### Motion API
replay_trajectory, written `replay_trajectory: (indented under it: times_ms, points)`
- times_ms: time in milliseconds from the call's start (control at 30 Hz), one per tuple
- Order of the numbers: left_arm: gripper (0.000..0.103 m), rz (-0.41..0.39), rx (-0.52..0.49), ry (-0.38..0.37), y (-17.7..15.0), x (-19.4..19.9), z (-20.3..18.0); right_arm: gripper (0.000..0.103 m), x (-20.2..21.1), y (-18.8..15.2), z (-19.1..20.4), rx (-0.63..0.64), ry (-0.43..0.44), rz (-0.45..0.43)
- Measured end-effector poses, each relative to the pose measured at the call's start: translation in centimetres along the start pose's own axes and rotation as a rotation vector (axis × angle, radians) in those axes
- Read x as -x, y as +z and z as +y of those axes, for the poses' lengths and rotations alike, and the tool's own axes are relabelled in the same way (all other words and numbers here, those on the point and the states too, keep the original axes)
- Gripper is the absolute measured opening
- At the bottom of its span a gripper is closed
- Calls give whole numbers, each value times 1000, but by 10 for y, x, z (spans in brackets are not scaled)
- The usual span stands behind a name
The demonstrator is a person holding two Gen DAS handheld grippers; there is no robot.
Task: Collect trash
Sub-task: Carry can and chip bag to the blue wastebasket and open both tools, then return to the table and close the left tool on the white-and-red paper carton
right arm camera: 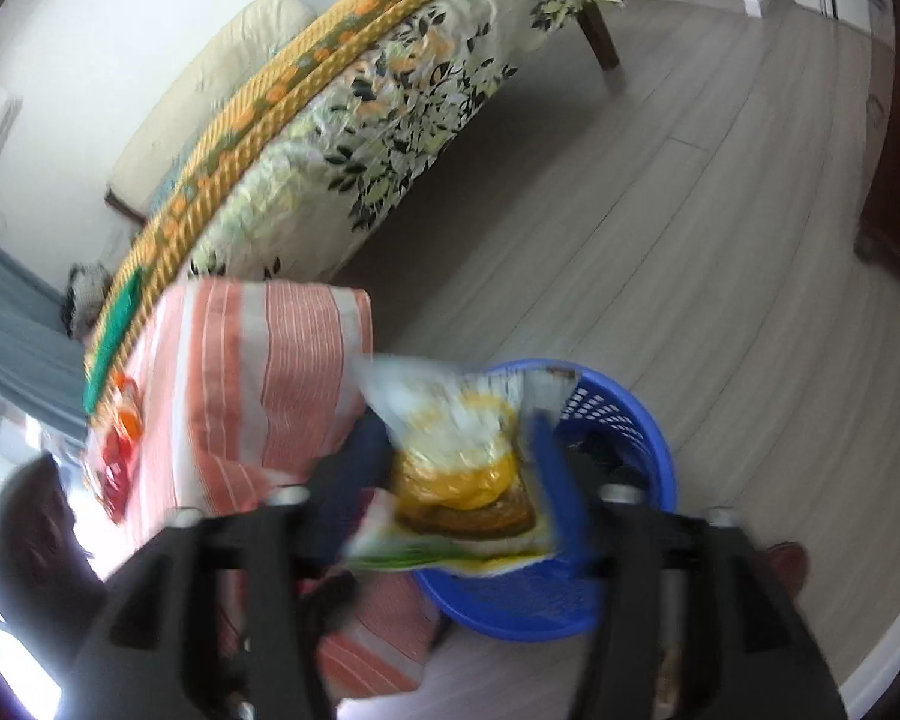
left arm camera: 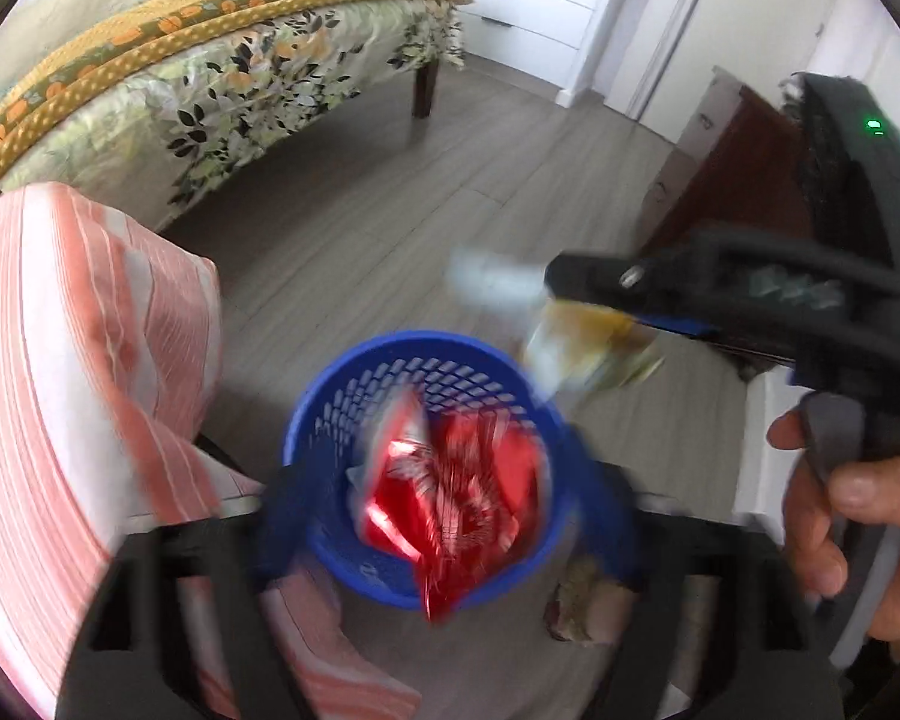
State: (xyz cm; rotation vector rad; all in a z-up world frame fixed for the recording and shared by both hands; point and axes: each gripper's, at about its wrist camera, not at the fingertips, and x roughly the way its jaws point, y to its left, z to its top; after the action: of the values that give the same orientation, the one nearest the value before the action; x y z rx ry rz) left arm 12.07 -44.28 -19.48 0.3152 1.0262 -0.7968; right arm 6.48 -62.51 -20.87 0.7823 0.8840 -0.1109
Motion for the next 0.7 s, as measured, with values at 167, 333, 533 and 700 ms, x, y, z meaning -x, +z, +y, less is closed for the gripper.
replay_trajectory:
  times_ms: [167,333,533,700]
  points:
    - [92,-76,25,-18,5,28,2,83,32,8,5,10,-14,-117]
    - [98,-199,11,-11,-14,92,10,91,63,-3,31,149,-123,-249]
    - [98,-214,52,65,-70,138,56,98,66,-48,103,450,-159,-342]
    - [98,-174,144,181,-135,167,116,98,48,-106,166,646,-96,-306]
